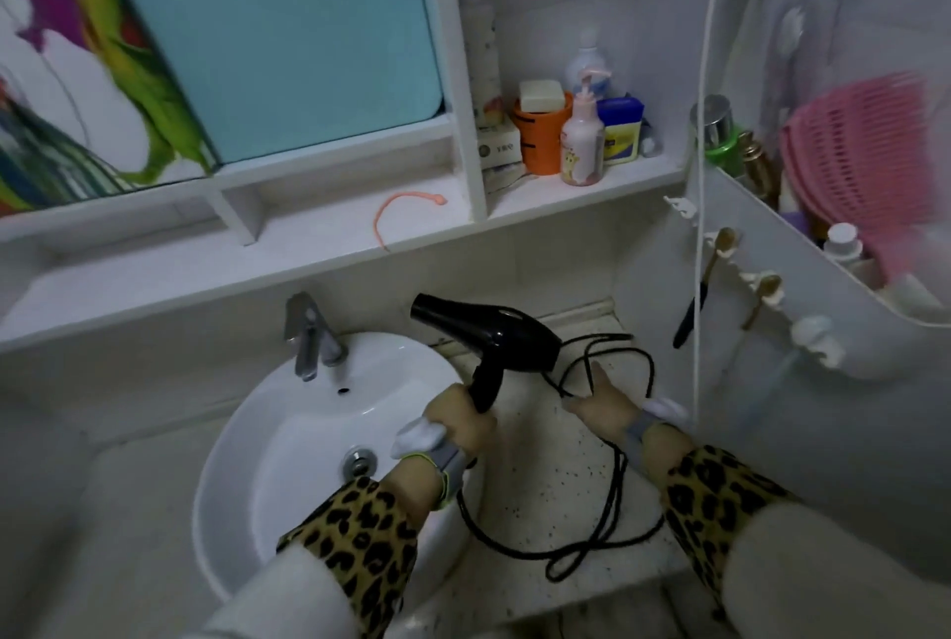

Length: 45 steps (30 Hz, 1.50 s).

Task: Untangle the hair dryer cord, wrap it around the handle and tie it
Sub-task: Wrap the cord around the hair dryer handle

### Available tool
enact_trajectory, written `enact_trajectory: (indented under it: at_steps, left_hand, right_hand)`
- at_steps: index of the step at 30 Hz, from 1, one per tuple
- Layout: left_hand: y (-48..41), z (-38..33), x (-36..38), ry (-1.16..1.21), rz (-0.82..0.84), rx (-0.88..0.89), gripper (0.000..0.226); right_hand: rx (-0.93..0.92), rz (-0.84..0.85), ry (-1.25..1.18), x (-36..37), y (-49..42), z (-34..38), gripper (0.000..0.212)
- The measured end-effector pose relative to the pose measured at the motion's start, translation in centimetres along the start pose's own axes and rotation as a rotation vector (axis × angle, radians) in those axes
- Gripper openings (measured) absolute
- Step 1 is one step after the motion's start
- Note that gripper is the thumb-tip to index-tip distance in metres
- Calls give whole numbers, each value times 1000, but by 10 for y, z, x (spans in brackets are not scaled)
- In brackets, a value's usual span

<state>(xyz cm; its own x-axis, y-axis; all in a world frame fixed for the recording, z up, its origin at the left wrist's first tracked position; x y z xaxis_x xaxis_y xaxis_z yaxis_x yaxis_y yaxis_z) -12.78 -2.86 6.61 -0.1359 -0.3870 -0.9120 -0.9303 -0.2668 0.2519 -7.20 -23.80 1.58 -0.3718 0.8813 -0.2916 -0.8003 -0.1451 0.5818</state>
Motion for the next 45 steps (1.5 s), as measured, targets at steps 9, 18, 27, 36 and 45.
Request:
enact_trajectory:
  at_steps: [9,18,27,36,45]
  left_hand:
    - [65,22,-41,135,-177,5,8]
    - [120,50,-83,261,-260,60,28]
    - [168,90,-169,315,-123,256,39]
    - [190,150,-250,7,-148,345,40]
    - [173,169,-241,-182,-144,342,52]
  right_hand:
    - [-249,363,113,61,80,26,81]
    - [-505,649,579,160,151,20,48]
    - [-709,417,644,181,151,47,25]
    - [-821,11,515,117,144,156,19]
    - [-1001,-183,516,55,194,269,17]
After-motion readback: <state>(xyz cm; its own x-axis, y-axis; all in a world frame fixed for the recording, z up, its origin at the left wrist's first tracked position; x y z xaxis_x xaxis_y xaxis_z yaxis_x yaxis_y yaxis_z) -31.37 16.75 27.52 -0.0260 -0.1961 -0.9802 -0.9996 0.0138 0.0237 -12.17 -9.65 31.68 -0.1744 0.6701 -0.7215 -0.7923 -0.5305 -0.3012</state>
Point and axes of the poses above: each hand's wrist, its own y-axis away from the middle knuckle, its own x-axis out of the palm, z = x × y, the point moved 3 cm from there along -y, towards the middle knuckle, and after that the axes turned 8 degrees about -y, right-handed, at the moved point
